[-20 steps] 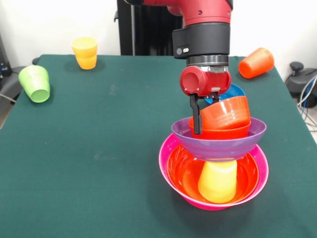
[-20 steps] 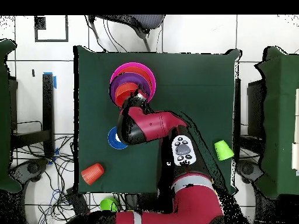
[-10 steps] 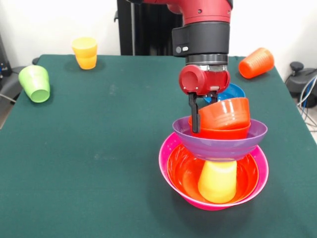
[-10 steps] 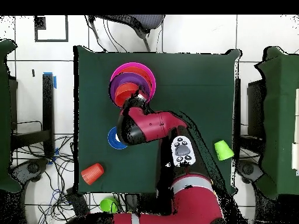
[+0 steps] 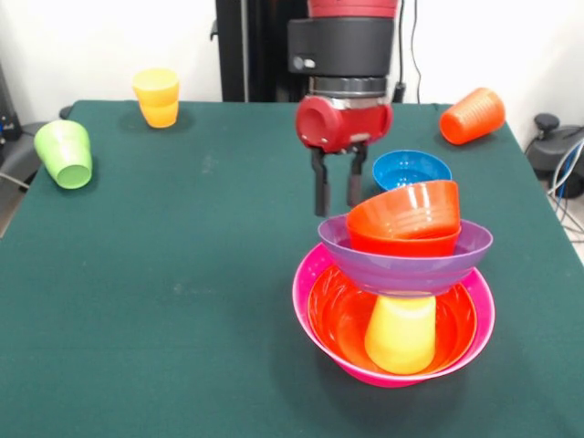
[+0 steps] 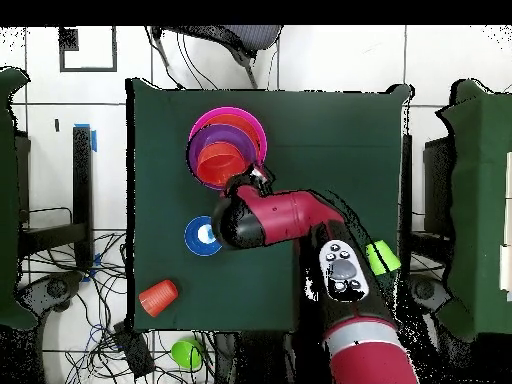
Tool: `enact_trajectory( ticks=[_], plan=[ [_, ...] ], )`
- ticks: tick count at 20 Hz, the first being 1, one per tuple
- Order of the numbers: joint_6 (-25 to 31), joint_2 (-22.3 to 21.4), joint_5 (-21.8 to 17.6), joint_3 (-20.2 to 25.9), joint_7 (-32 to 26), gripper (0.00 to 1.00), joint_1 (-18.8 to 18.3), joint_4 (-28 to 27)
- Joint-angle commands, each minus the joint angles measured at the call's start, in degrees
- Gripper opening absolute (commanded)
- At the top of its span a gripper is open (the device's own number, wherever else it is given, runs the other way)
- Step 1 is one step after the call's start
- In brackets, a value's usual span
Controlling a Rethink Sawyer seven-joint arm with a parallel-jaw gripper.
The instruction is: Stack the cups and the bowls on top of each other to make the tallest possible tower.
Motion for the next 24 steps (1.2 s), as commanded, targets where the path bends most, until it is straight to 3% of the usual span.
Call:
enact_trajectory(
  ticks=[1,9,15,21,24],
  plan=[
    [14.0,-2.4,-4.8,9.7,-10.7,1.00,-4.5,5.2],
    [19.1,-3.3,-5.0,15.1,-11.8,1.00,-9.4,7.1],
    [22.8,-2.2,-7.2,18.1,-16.0,1.00,-14.1,6.1],
    [25.5,0.5,-9.2,21.1,-18.9,1.00,-21.9,2.9],
    [29.3,1.5,-8.1,23.6,-19.9,1.00,-25.6,1.6]
  ],
)
